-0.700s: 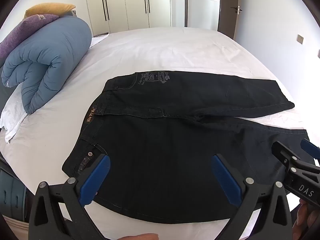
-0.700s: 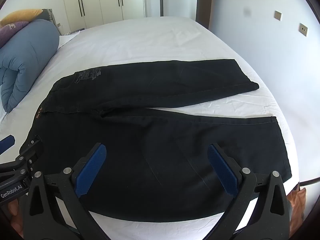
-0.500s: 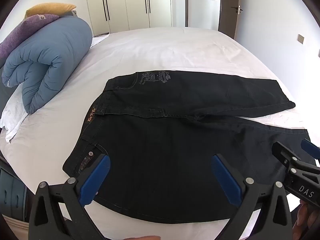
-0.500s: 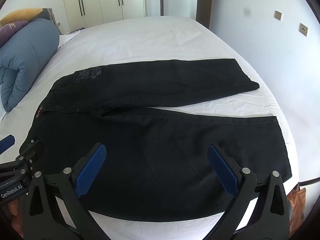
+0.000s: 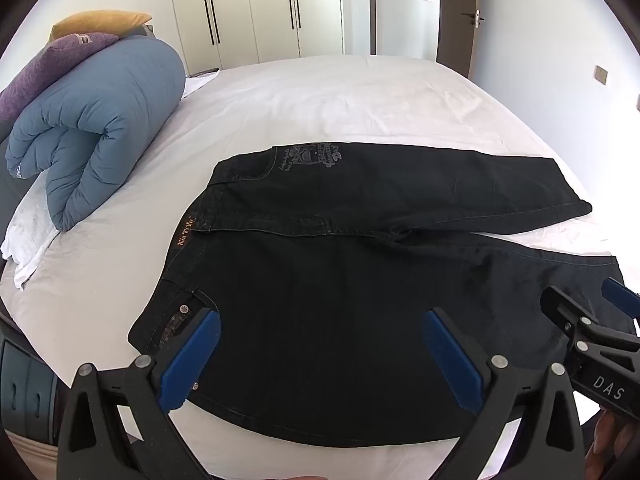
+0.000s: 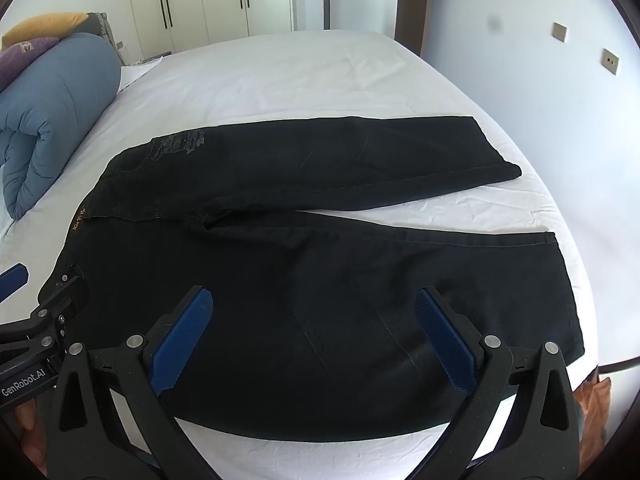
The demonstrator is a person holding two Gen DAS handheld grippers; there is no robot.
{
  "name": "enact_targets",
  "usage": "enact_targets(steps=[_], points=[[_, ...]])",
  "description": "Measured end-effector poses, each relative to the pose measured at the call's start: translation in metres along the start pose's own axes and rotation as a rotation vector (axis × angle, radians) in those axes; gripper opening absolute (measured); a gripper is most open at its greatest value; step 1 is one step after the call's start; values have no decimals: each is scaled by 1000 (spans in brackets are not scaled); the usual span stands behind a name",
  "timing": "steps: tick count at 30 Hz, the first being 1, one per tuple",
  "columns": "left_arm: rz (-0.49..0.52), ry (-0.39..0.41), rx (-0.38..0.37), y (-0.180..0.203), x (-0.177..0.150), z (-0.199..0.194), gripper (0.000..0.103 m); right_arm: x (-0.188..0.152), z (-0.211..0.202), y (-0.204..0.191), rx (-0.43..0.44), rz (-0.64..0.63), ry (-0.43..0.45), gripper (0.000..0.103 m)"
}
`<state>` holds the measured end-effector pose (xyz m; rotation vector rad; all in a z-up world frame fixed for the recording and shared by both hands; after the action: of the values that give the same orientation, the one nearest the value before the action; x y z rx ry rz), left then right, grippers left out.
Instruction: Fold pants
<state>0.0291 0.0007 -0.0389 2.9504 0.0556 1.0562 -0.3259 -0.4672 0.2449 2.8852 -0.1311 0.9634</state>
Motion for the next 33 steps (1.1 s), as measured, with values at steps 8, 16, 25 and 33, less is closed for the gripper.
enact_targets(steps=[8, 16, 25, 33], points=[[1, 1, 1, -1, 0, -1, 103, -1, 0, -3, -2, -5, -3, 103], [4, 2, 2, -2, 1, -2, 103, -2, 1, -6, -2, -9, -4, 103], [3, 2, 3, -2, 1, -2, 103, -1, 2, -6, -3, -9, -5, 103], [4, 3, 2, -3, 1, -2, 103, -1, 2, -6, -1, -9, -7, 103]])
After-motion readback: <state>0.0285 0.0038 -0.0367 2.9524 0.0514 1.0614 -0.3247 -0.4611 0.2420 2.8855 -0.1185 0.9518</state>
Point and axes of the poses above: each gripper's, at about its wrist camera, not at the fingertips, and z roughly the way its jaws point, y to its right, x to its top, the point moved 5 cm from there along z, roughly the way its jaws point, and after that the axes turned 7 degrees about -z, right-handed, at the moved point
